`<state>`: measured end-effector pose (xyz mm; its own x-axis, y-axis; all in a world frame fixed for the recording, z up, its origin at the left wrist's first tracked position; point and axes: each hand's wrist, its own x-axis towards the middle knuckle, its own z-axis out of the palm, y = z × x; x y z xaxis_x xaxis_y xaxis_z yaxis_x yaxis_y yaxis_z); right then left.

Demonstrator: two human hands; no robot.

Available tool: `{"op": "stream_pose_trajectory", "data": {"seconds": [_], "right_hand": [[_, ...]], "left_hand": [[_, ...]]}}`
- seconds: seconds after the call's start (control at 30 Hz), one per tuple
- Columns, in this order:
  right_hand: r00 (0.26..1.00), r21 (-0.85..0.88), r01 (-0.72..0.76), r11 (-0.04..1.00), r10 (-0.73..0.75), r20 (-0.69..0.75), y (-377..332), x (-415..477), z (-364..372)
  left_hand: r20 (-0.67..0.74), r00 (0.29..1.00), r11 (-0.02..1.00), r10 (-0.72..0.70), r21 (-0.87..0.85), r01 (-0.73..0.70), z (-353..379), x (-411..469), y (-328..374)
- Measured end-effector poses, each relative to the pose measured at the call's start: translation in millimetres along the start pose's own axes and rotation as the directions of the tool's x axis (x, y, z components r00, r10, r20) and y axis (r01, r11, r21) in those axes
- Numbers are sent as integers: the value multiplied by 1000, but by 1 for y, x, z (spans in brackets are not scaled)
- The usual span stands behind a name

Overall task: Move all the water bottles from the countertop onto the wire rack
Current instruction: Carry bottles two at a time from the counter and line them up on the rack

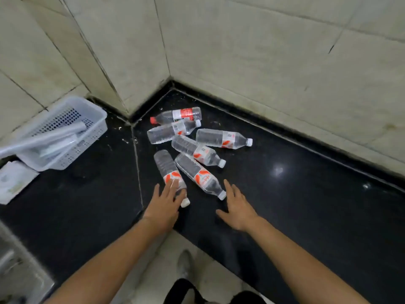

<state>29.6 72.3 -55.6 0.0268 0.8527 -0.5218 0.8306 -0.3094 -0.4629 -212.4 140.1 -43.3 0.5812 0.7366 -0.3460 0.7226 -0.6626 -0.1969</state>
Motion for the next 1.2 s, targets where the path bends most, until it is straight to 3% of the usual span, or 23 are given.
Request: {"op": "stream_pose_trajectory", "data": {"seconds": [0.1,0.2,0.33,0.4,0.47,0.57,0.67,0.77,0.83,1.0,1.1,1.2], "right_hand": [[989,204,-138,969,146,-27,-15,21,27],[955,260,-209,943,254,-156,-19,31,41],[933,378,-264,887,335,-133,-21,28,38],[936,451,-229,863,322,-142,-21,18,27],[933,457,-132,880,266,-242,-20,3,1],[919,255,13,967,89,-384,-27,-21,-58],[925,-50,106,993,-117,-362,-40,-40,-105],[954,-142,98,985,-134,-269,-43,-56,-121],[958,-132,87,987,-119,-261,-35,-68,-121],[944,-5,55,998,-54,-325,-2,-92,-104],[884,90,18,996,27,-466,18,-98,-87],[814,246,-5,969,147,-562,25,-97,-59]], "left_hand": [[-96,961,956,260,169,-242,35,24,-22],[-154,912,913,380,218,-344,56,37,-29],[-262,834,867,486,269,-420,63,53,-37],[-385,809,896,444,184,-404,55,59,-40],[-541,780,926,314,-7,-377,43,64,-42],[-625,780,858,10,-395,-328,11,68,-46],[-504,793,688,-343,-709,-153,-43,64,-51],[-311,729,426,-610,-904,-29,-80,54,-49],[-300,723,361,-623,-930,-75,-90,46,-35],[-333,826,414,-456,-900,-134,-81,40,22],[-372,845,506,-384,-850,-144,-80,43,49],[-325,887,454,-328,-878,-154,-81,49,63]]}}
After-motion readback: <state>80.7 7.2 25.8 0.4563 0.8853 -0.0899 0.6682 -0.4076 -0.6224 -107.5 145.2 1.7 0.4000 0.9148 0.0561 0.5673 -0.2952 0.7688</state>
